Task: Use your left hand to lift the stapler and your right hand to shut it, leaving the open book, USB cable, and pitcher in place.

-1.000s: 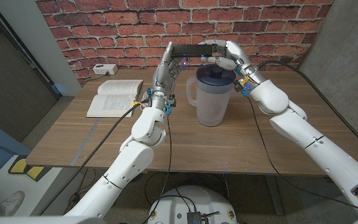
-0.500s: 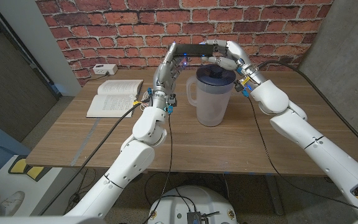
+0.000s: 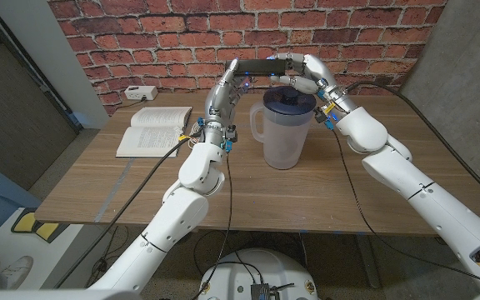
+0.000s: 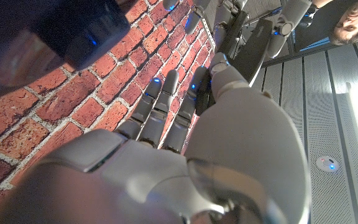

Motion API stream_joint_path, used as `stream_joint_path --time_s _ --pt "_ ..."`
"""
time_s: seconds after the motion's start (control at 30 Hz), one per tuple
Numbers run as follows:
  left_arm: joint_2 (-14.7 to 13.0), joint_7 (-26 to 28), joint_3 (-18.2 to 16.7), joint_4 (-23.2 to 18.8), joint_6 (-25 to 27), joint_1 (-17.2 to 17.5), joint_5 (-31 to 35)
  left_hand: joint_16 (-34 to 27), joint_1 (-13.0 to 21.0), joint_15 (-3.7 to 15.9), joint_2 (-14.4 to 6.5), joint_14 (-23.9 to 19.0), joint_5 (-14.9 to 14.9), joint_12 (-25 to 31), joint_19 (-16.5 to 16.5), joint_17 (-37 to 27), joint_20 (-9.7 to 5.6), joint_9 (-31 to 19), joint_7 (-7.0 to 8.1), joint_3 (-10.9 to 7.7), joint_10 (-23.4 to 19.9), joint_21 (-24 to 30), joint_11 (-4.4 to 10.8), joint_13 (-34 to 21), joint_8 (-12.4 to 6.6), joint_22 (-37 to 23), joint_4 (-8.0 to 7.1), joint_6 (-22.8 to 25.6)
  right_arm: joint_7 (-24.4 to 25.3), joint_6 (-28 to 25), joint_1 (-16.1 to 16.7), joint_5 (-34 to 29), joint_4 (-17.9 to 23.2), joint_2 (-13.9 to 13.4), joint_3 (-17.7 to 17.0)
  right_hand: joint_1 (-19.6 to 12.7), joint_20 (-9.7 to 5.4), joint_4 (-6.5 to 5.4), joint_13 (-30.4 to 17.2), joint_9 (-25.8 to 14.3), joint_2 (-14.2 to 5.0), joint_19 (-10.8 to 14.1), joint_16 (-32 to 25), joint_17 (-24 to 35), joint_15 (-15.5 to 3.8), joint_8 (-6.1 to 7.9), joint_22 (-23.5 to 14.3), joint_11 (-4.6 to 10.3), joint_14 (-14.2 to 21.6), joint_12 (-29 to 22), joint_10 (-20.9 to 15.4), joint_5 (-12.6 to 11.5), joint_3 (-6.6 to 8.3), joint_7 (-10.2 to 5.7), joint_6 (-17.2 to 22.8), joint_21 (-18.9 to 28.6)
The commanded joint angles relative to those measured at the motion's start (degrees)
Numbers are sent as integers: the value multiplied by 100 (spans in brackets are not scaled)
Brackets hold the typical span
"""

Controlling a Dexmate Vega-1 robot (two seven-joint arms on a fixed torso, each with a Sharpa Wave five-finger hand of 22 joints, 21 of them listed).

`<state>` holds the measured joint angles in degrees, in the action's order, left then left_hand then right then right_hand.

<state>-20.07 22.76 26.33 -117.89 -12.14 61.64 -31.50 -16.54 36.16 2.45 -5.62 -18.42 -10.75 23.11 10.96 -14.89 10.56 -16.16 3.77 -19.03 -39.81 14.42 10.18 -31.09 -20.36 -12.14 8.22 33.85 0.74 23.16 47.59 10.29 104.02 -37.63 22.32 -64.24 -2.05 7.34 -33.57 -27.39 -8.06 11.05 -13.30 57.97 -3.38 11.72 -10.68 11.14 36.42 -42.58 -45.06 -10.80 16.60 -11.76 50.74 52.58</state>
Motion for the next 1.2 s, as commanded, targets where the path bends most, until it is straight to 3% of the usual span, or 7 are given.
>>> stream_joint_path --time_s 0.03,0.2,0.5,0.57,0.67,0.83,1.2 --pt "84 33 8 24 -101 53 -39 -50 169 305 -278 -163 33 84 66 22 -23 22 16 -158 -285 36 120 -48 -69 -11 20 247 22 -51 70 -20 92 -30 -18 58 -490 -21 -26 -11 -144 -19 -4 29 -1038 42 3 35 5 4 -77 -22 7 59 112 7" --pt "132 86 4 18 -161 98 -20 -101 360 381 -508 -308 21 97 174 26 -72 70 45 -416 -463 93 64 -24 -159 -17 47 601 33 -75 83 -21 129 -29 -23 56 -485 -22 -23 0 -150 -19 -1 28 -1038 38 2 36 7 22 -66 -21 6 63 100 6" --pt "284 260 8 15 -276 195 31 -355 742 566 -636 -614 6 130 222 -109 -108 147 54 -807 -889 144 48 77 -258 -28 63 1060 -3 -122 110 93 164 -32 -31 57 -462 -28 -94 15 -176 -9 12 15 -1037 14 3 31 8 18 -33 -4 15 97 17 11" --pt "317 309 13 14 -289 213 59 -455 891 634 -641 -704 2 159 250 -174 -126 168 170 -941 -1081 168 90 105 -256 -32 65 1111 -27 -116 115 143 162 -35 -36 58 -455 -29 -104 18 -178 -4 11 15 -1037 8 3 35 11 18 -28 2 17 109 -3 13" --pt "368 392 18 7 -293 236 96 -604 989 715 -621 -863 21 155 292 -264 -168 187 135 -1025 -1263 201 115 172 -273 -36 32 1203 -60 -97 123 197 151 -41 -39 49 -428 -15 -121 24 -175 -8 24 -1 -1036 -9 5 29 1 50 49 33 26 102 -68 12" --pt "482 480 36 37 -376 271 131 -802 1173 913 -591 -1136 53 327 362 -370 -225 213 40 -1150 -1758 254 146 172 -247 -40 37 1269 -141 -78 126 263 121 -80 -38 237 -294 -15 -116 64 -33 -47 107 -66 -1022 -83 18 12 -247 299 472 55 -115 155 -555 -33" --pt "624 469 56 108 -556 310 87 -858 1276 1016 -600 -1239 44 344 368 -425 -281 226 -33 -1221 -1782 273 181 177 -208 -41 20 1284 -482 -22 -51 345 -59 -190 47 464 -126 62 153 201 89 -239 245 -484 -992 -106 32 4 -1084 1168 1500 -3 -258 65 -1728 -252"
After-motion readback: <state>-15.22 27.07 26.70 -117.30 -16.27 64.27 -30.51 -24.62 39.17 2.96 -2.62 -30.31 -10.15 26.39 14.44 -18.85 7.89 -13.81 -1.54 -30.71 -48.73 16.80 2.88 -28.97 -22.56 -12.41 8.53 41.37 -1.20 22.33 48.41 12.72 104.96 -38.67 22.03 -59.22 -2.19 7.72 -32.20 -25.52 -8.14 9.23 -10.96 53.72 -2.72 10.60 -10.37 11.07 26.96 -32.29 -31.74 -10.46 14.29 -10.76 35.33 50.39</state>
